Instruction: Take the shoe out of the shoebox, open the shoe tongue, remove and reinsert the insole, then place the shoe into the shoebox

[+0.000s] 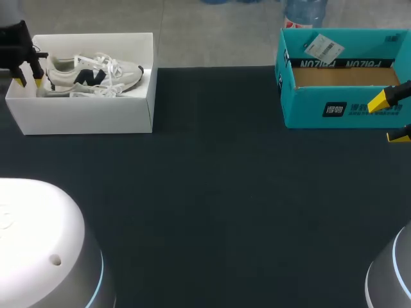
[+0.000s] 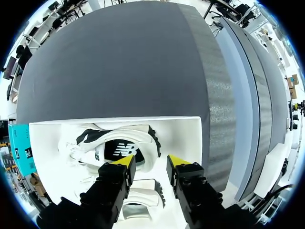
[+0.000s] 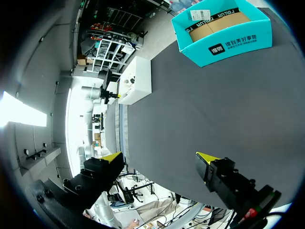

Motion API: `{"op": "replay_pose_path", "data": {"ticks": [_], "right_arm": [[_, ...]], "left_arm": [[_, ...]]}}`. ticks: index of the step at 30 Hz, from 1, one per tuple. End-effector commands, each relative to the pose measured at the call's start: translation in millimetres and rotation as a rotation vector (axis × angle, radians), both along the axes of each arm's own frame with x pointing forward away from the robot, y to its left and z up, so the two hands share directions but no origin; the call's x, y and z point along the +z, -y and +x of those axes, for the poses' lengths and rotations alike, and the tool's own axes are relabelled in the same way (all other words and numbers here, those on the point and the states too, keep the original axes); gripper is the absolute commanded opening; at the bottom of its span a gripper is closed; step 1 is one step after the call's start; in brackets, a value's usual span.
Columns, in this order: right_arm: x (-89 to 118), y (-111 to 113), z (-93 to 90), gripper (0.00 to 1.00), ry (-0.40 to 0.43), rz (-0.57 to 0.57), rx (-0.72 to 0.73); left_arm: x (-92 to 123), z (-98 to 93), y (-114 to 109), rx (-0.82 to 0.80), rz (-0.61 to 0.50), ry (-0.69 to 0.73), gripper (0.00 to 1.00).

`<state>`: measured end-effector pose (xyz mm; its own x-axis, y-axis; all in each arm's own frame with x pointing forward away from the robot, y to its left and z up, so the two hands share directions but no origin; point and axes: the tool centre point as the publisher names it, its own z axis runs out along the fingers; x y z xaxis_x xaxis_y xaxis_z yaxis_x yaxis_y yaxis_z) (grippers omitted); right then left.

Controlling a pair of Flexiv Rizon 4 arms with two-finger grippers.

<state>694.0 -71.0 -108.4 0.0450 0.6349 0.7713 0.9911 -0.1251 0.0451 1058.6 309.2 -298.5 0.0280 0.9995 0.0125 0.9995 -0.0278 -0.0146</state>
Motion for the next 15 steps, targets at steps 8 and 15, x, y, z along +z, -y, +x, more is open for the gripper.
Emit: {"op": "replay_pose_path", "data": {"ticks": [8, 15], "right_arm": [[-0.4, -0.2, -0.2, 1.0, -0.001, -0.001, -0.001], [-0.4, -0.2, -0.2, 1.0, -0.001, -0.001, -0.001]], "left_arm": [[-28.4, 20.0, -6.4, -0.02, -0.009, -0.025, 0.63], [-43.7, 25.0, -5.2, -0.023, -0.011, -0.031, 0.75]]}}
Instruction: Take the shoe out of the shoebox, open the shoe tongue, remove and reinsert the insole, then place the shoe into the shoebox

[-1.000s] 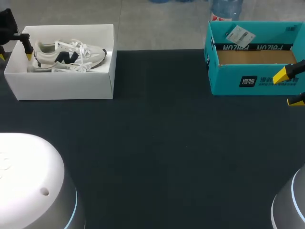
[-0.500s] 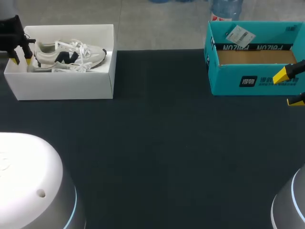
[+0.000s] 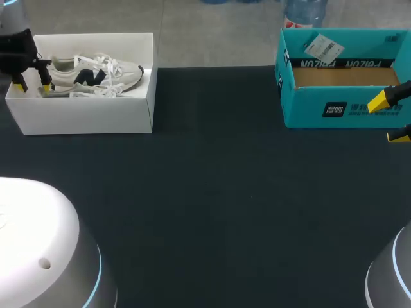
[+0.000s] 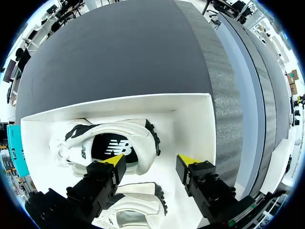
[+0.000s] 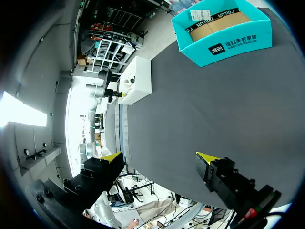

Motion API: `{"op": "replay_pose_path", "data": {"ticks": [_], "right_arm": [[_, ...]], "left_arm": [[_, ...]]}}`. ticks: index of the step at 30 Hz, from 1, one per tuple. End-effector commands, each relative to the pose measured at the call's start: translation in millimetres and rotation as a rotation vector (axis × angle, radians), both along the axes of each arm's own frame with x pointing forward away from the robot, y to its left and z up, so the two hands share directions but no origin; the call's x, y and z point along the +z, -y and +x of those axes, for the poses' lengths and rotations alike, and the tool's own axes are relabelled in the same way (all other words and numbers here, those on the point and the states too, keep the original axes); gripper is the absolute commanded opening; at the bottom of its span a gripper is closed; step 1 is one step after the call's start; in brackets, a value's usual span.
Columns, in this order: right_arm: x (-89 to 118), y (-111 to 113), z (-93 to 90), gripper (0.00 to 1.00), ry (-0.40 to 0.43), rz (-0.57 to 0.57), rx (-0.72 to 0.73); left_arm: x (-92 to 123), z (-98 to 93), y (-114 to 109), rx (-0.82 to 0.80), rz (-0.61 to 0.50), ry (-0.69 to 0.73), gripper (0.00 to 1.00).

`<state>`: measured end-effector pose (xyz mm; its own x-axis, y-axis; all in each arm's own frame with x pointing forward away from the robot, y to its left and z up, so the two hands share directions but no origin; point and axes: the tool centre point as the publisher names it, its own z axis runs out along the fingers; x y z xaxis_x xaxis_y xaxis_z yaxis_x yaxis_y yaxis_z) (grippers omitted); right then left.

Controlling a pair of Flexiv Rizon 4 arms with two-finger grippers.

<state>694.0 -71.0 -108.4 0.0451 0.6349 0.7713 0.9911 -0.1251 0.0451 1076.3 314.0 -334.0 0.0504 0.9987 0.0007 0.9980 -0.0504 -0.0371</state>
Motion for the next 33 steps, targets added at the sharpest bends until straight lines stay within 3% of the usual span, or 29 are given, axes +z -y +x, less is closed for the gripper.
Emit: {"op": "replay_pose_path", "data": {"ticks": [1, 12, 16, 23, 25, 33], "right_arm": [[-0.4, -0.3, -0.2, 1.0, -0.001, -0.001, -0.001], [-0.4, -0.3, -0.2, 1.0, -0.001, -0.001, -0.001], [-0.4, -0.3, -0.2, 1.0, -0.001, -0.001, -0.001], [-0.4, -0.3, -0.2, 1.0, -0.001, -0.001, -0.001], [-0.4, -0.3, -0.2, 1.0, -0.001, -0.001, -0.001], [-0.4, -0.3, -0.2, 1.0, -0.001, -0.001, -0.001]], "left_arm": [[-9.5, 7.3, -0.4, -0.004, -0.005, -0.011, 0.78], [-25.2, -0.6, -0.4, -0.052, -0.021, -0.005, 0.76], [-32.1, -2.4, 2.0, -0.05, -0.015, -0.011, 0.6], [-43.5, -6.0, 5.8, -0.04, -0.023, -0.012, 0.58], [-47.0, -6.4, 6.4, -0.035, -0.012, -0.012, 0.5], [-53.7, -11.2, 8.7, -0.034, 0.008, -0.016, 0.39]]}}
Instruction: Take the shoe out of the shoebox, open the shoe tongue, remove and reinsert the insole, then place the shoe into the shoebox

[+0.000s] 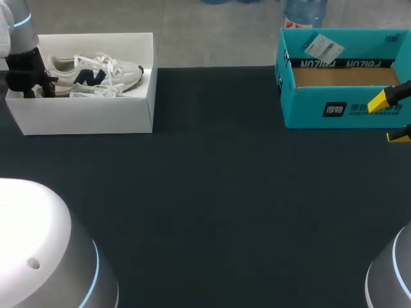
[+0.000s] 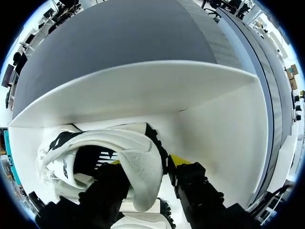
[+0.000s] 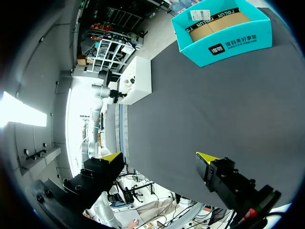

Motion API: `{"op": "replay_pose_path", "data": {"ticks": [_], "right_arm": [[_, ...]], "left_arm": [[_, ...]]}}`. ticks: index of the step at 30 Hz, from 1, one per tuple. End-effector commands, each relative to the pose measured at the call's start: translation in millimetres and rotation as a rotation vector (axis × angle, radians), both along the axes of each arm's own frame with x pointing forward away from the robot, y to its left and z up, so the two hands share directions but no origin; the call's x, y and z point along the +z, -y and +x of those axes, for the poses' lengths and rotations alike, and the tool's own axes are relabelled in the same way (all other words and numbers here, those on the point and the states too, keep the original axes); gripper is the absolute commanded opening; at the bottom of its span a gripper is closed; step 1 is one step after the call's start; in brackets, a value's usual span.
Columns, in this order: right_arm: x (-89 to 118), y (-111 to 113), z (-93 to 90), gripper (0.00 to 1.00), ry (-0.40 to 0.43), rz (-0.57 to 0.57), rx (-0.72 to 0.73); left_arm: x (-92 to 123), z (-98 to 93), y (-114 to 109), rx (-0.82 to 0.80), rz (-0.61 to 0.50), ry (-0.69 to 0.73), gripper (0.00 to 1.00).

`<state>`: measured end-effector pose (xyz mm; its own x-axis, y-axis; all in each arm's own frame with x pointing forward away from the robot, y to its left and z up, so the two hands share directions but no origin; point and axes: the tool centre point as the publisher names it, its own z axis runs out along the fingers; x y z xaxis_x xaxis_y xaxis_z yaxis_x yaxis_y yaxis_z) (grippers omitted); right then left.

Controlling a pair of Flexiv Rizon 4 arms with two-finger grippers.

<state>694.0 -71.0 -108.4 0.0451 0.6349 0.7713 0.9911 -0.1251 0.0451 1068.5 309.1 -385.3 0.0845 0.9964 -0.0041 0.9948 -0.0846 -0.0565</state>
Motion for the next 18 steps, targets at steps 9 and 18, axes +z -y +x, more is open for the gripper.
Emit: {"op": "replay_pose_path", "data": {"ticks": [9, 18], "right_arm": [[-0.4, -0.2, -0.2, 1.0, -0.001, -0.001, -0.001], [-0.4, -0.2, -0.2, 1.0, -0.001, -0.001, -0.001]], "left_arm": [[-6.9, -0.8, 4.2, 0.004, 0.054, 0.013, 0.0], [8.1, 1.0, -4.8, -0.02, 0.074, 0.038, 0.0]]}}
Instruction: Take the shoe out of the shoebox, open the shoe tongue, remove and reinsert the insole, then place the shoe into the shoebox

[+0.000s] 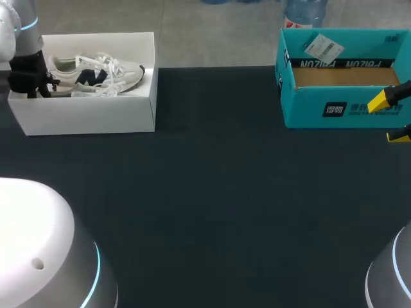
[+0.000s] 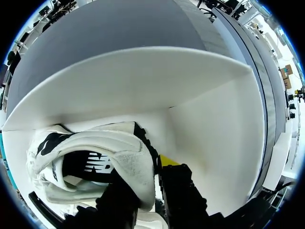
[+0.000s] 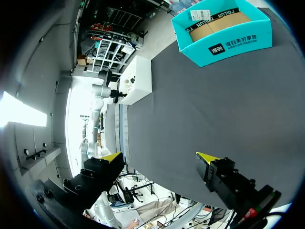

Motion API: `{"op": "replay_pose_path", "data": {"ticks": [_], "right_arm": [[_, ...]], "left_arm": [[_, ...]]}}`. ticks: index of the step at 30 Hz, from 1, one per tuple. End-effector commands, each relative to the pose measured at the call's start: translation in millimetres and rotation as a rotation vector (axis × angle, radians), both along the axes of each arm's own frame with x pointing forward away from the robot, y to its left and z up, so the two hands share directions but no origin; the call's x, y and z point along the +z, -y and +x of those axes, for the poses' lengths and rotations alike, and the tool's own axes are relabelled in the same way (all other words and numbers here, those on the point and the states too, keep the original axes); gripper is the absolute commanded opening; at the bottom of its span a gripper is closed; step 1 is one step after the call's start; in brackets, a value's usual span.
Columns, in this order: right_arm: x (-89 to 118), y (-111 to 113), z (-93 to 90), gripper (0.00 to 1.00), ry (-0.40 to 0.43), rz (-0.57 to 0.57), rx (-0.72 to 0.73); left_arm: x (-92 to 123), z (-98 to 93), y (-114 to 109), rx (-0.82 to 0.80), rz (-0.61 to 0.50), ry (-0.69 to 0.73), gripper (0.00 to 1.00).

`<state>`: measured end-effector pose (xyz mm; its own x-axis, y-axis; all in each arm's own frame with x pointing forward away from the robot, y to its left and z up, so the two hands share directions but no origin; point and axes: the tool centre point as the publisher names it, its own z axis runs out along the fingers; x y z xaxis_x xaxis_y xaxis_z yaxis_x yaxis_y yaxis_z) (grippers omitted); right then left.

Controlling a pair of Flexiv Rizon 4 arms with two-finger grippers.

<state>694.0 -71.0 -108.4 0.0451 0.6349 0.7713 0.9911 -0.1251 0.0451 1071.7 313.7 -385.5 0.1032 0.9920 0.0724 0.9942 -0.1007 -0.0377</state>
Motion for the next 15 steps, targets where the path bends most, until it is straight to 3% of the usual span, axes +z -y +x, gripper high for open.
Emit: {"op": "replay_pose_path", "data": {"ticks": [1, 15], "right_arm": [[-0.4, -0.2, -0.2, 1.0, -0.001, -0.001, -0.001], [-0.4, -0.2, -0.2, 1.0, -0.001, -0.001, -0.001]], "left_arm": [[10.8, -1.7, -1.2, -0.001, -0.001, 0.016, 0.0], [45.1, 6.2, -21.7, 0.001, 0.013, 0.035, 0.0]]}}
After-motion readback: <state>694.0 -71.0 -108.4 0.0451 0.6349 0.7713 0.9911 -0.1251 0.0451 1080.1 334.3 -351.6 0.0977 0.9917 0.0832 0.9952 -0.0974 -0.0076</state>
